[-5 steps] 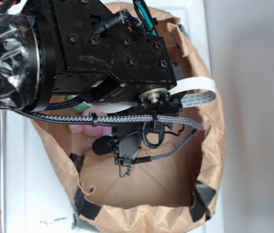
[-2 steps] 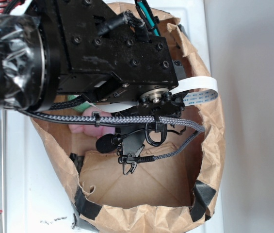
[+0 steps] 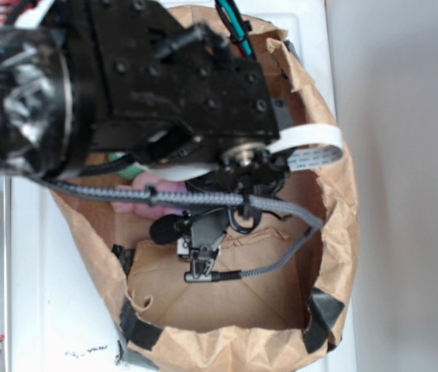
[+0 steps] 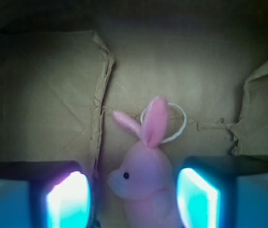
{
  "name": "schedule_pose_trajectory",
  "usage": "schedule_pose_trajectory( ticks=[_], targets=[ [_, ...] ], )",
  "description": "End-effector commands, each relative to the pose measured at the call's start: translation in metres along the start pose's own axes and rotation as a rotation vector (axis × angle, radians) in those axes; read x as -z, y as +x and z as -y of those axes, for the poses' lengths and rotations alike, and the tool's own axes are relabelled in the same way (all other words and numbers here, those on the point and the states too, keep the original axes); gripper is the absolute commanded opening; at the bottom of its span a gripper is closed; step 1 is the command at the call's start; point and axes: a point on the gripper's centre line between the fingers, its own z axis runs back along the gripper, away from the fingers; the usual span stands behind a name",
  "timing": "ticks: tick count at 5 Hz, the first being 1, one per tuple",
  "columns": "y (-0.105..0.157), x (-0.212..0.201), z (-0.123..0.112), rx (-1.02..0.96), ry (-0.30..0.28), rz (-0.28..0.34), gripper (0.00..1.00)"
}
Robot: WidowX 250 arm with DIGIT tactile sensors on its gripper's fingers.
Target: Grab the pink bunny.
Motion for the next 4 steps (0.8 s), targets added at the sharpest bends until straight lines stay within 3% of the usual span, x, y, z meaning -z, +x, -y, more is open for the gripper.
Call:
schedule_pose_trajectory(
  ticks=[1,3,4],
  targets=[
    [0.003,-0.012,0.000,0.015,0.023,0.067,1.00],
    [-0.004,0.025,0.008,0.058,0.077,0.059,1.00],
    [-0.024,0.037,0.015,0.087,0.104,0.063,1.00]
  ],
)
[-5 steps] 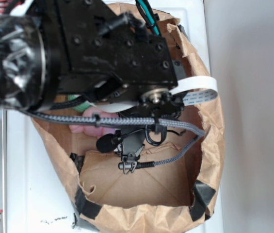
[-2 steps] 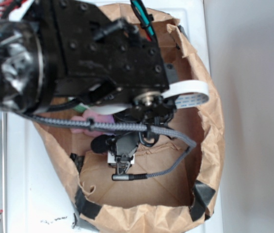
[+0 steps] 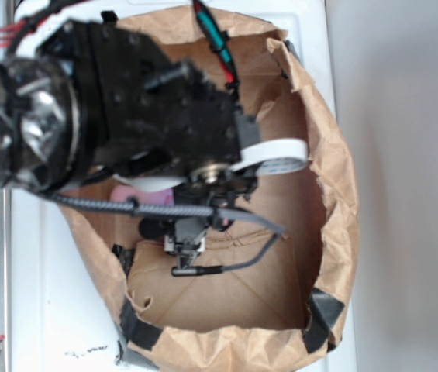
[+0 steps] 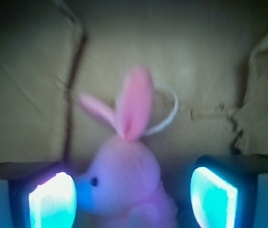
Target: Grab the pink bunny.
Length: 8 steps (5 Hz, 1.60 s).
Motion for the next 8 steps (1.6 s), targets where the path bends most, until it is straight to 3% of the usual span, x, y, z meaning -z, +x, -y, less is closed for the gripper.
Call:
schedule_pose_trajectory(
  ticks=[1,3,4,8],
  targets=[
    [-0.0138,0.0021,0.0118,0.051,0.037,0.044,1.00],
    [-0.0135,0.0006,0.0102,0.081,0.037,0.009,1.00],
    [-0.0101,-0.0014,0.0083,0.054,0.011,0.001,0.00],
    [-0.0150,-0.0008,0.0132,-0.009,-0.021,0.003,0.00]
  ],
)
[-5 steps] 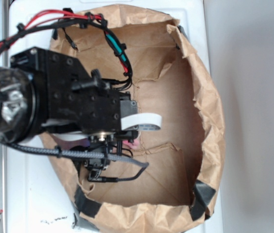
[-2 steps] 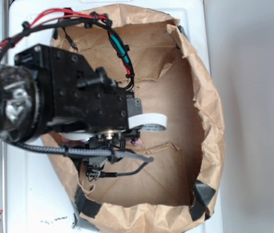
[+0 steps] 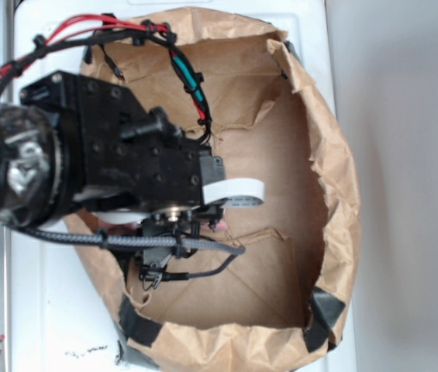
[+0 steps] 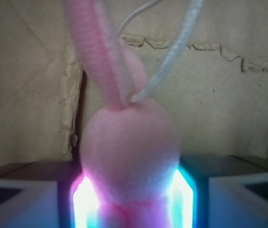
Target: Grab the pink bunny.
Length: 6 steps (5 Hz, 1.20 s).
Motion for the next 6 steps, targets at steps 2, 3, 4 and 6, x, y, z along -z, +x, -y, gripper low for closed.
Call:
schedule_pose_trajectory(
  ticks=[2,3,4,6],
  targets=[
    [0.035,-0.072,-0.023,-0.148,-0.086,0.127,0.00],
    [0.047,-0.111,-0.023,-0.188,-0.112,0.166,0.00],
    [0.055,-0.143,-0.028,-0.221,-0.131,0.188,0.00],
    [0.051,-0.173,-0.029,-0.230,-0.089,0.233,0.00]
  ],
)
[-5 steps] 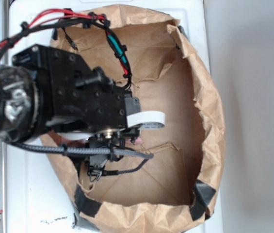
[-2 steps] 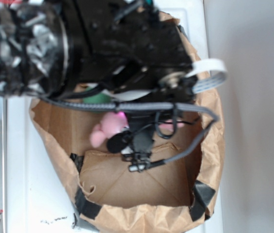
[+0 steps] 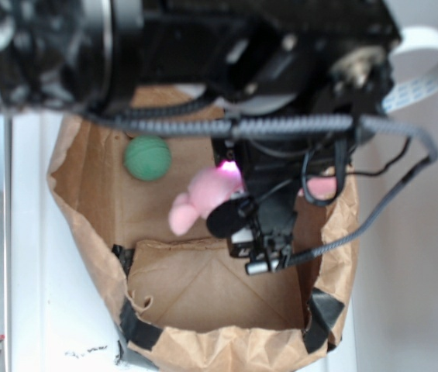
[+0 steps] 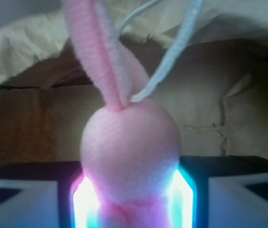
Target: Grab the pink bunny.
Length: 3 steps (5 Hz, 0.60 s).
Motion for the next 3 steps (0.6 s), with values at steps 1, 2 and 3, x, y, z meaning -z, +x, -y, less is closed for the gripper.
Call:
schedule_pose_trajectory(
  ticks=[1,2,3],
  targets=[
    [-0.0091,-0.0645,0.0088,0.033,0.087,0.252,0.00],
    [-0.0161,-0.0648,0.0103,0.055,0.082,0.258,0.00],
    [-0.0178,-0.0626,0.0114,0.071,0.092,0.260,0.00]
  ],
)
